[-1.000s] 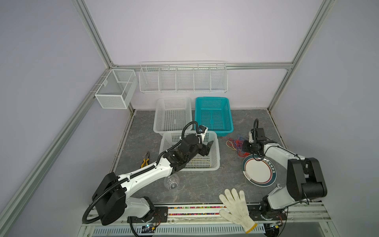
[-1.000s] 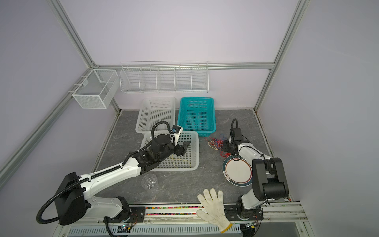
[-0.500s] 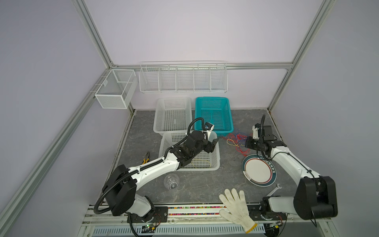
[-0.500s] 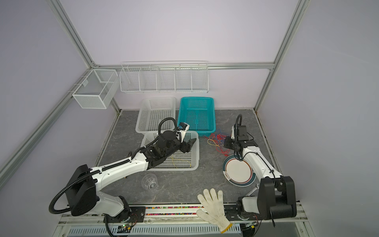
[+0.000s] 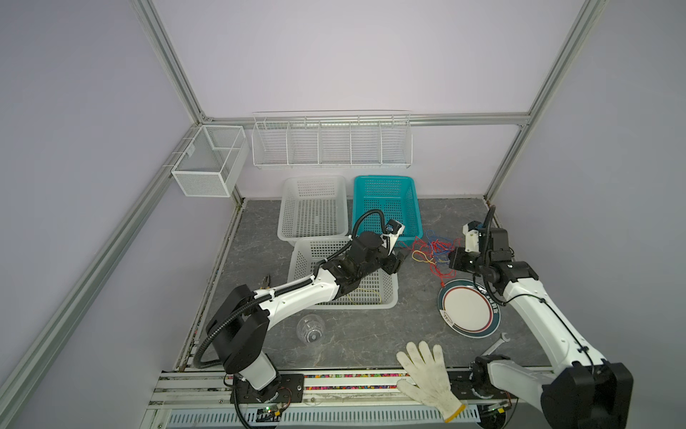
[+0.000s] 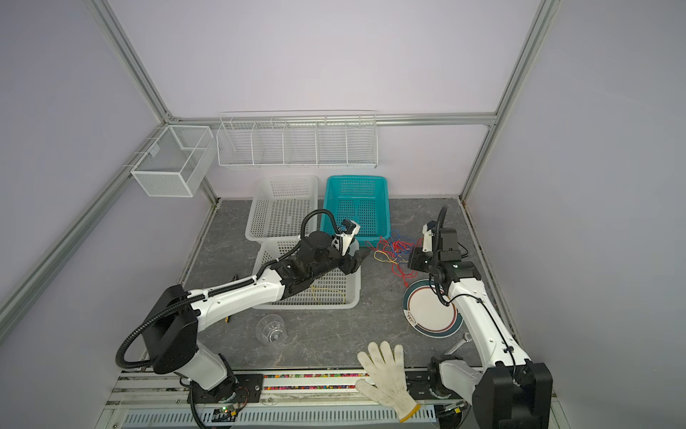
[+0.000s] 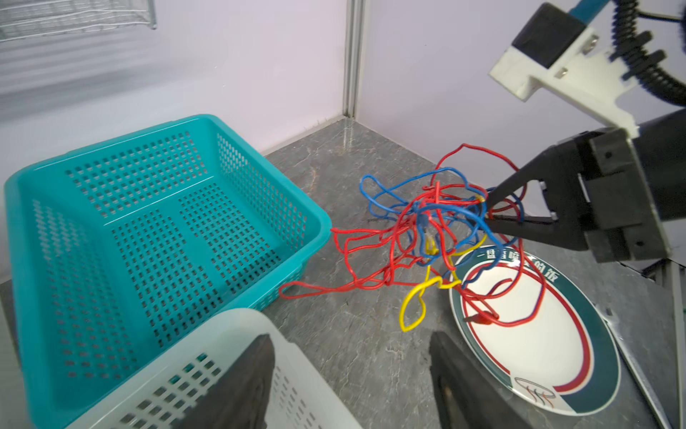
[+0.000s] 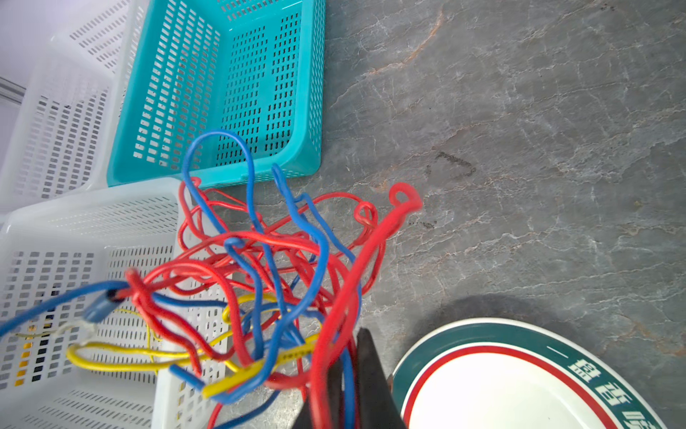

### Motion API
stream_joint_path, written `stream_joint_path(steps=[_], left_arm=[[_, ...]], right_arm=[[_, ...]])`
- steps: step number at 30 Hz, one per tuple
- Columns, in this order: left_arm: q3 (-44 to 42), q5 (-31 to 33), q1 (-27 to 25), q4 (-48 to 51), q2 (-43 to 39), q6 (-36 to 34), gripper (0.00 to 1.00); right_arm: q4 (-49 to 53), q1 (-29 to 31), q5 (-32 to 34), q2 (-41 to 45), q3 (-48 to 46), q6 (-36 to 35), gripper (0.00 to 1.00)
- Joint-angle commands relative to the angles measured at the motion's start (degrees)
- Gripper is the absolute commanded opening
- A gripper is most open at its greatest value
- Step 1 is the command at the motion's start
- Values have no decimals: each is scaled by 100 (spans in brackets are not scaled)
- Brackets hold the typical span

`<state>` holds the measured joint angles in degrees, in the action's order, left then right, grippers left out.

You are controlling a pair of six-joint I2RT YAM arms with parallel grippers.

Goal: Untangle the cables

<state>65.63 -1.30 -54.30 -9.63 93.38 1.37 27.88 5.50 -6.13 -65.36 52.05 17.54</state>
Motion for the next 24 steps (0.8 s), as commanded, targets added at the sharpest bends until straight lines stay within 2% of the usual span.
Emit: stream_joint_path(steps=[1, 6, 9, 11, 14, 17, 24], left_arm=[[285, -348, -150, 35, 258, -188, 65], [549, -515, -169, 150, 610, -109, 62], [725, -578, -173, 159, 821, -90, 53], [847, -564, -168, 163, 953, -60, 43], [1028, -590, -170, 185, 1130, -10, 19], [1161, -653, -168, 207, 1242, 41, 0], [1161, -954, -168, 208, 1227, 153, 0]], right_arm=[[33, -22, -168, 148, 148, -109, 6], [28, -22, -264, 216, 156, -106, 6], [15, -24, -293, 270, 140, -103, 7], [16, -28, -300, 294, 134, -94, 7], [-6, -31, -304, 309, 127, -68, 8], [-46, -39, -296, 309, 101, -49, 10], [-133, -44, 144, 106, 43, 43, 12]])
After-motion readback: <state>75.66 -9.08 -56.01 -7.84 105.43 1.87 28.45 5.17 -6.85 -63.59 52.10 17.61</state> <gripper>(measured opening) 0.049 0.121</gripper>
